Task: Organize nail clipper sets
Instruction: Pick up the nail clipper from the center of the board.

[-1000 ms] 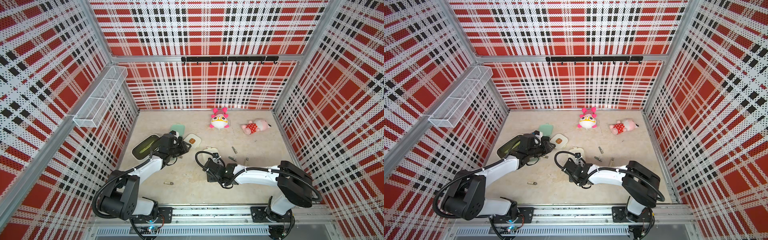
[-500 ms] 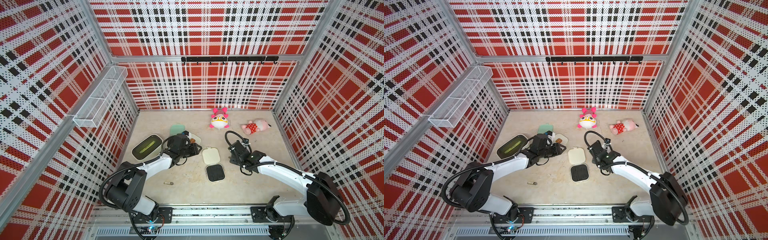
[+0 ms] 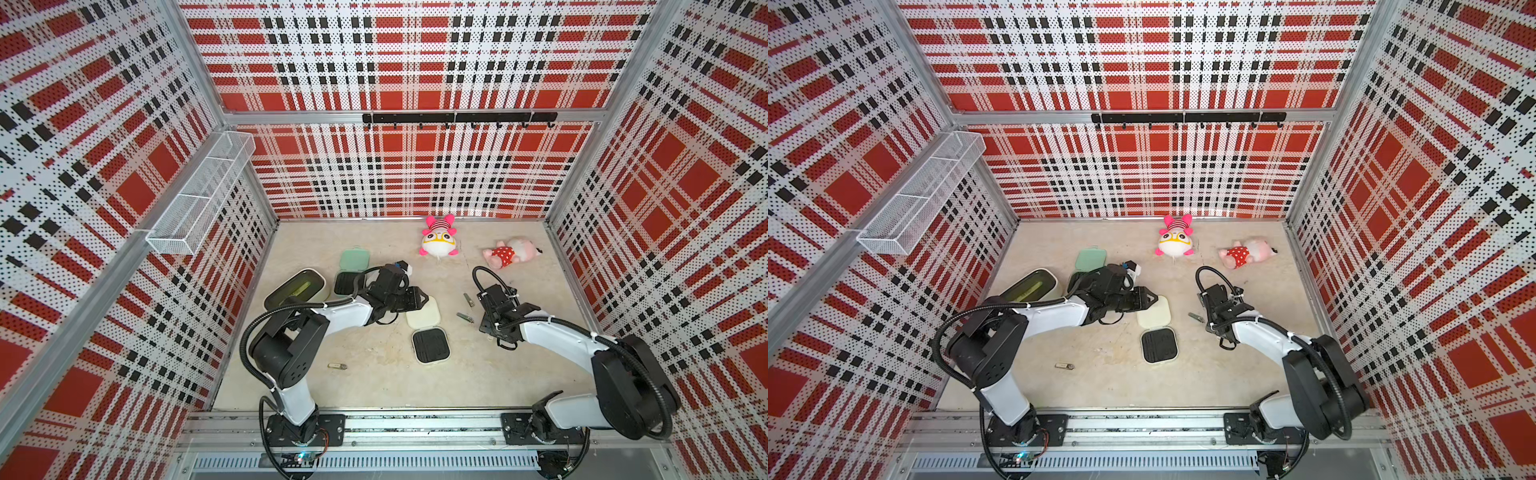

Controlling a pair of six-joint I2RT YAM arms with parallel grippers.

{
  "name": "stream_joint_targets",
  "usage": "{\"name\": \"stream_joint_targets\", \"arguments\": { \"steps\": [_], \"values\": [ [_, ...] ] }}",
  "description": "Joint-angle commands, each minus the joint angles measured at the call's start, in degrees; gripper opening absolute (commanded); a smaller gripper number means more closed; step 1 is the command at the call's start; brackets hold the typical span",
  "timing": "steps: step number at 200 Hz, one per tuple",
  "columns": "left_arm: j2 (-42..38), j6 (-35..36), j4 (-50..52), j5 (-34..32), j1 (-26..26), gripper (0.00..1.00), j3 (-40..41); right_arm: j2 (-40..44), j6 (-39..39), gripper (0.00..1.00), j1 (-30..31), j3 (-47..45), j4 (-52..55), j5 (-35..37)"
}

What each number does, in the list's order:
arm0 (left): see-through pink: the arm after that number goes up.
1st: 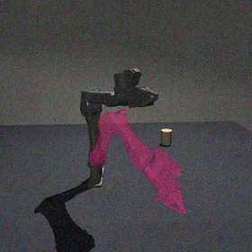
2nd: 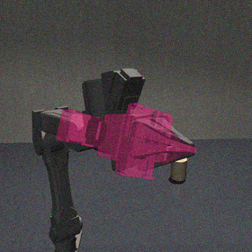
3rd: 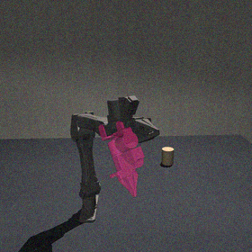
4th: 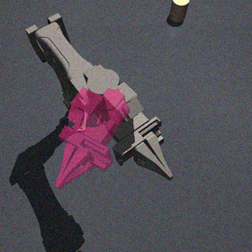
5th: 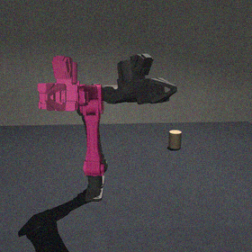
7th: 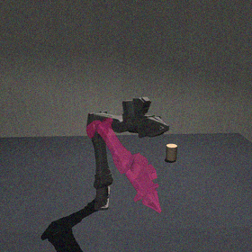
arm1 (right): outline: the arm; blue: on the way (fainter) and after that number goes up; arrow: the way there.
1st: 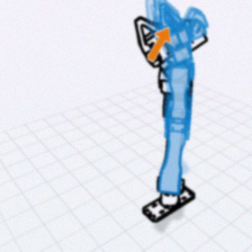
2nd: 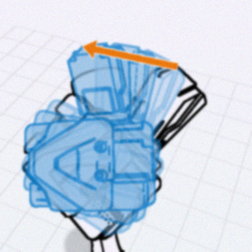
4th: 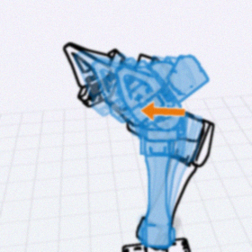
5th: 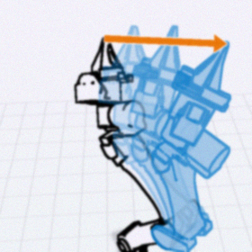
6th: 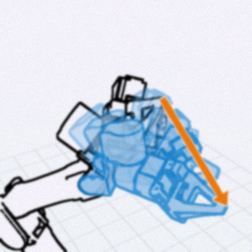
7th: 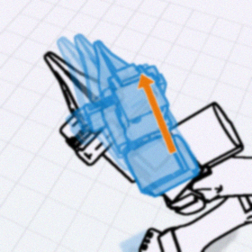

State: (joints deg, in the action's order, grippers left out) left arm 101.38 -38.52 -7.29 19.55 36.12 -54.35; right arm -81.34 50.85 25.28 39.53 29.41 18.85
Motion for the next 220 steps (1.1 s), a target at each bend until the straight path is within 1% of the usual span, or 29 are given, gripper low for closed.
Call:
{"name": "stream_joint_targets", "arguments": {
  "steps": [1, 25, 60, 116, 157, 189, 220],
  "values": [
    [1.4, 0.9, -1.8, 1.1, 0.4, 0.39, -1.7, -2.9, -1.4, 0.55, -0.9, 1.5, -3.2, -0.5],
    [2.5, 1.0, -1.9, 1.1, 0.4, 0.39, -2.2, -5.3, -2.2, 0.51, -1.1, 3.0, -3.2, -0.2],
    [3.7, 1.1, -2.1, 1.0, -0.1, 0.39, -2.2, -6.4, -2.9, 0.46, -1.7, 3.3, -3.7, -0.4],
    [5.7, 1.0, -2.9, 1.2, -1.2, 0.38, -2.2, -5.5, -3.7, 0.29, -1.9, 3.0, -4.4, -1.1],
    [6.6, 0.9, -3.8, 1.0, -3.0, 0.37, -0.6, -3.2, -6.4, 0.19, -1.6, 2.8, -4.7, -2.2],
    [6.5, 0.6, -3.9, 0.6, -4.0, 0.36, 1.0, 0.4, -7.8, 0.16, 1.2, 3.4, -4.0, -0.9],
    [6.5, 0.1, -3.8, 0.1, -4.1, 0.36, 2.2, 3.3, -9.7, 0.15, 7.0, 4.5, -5.3, -2.1]
  ]
}}
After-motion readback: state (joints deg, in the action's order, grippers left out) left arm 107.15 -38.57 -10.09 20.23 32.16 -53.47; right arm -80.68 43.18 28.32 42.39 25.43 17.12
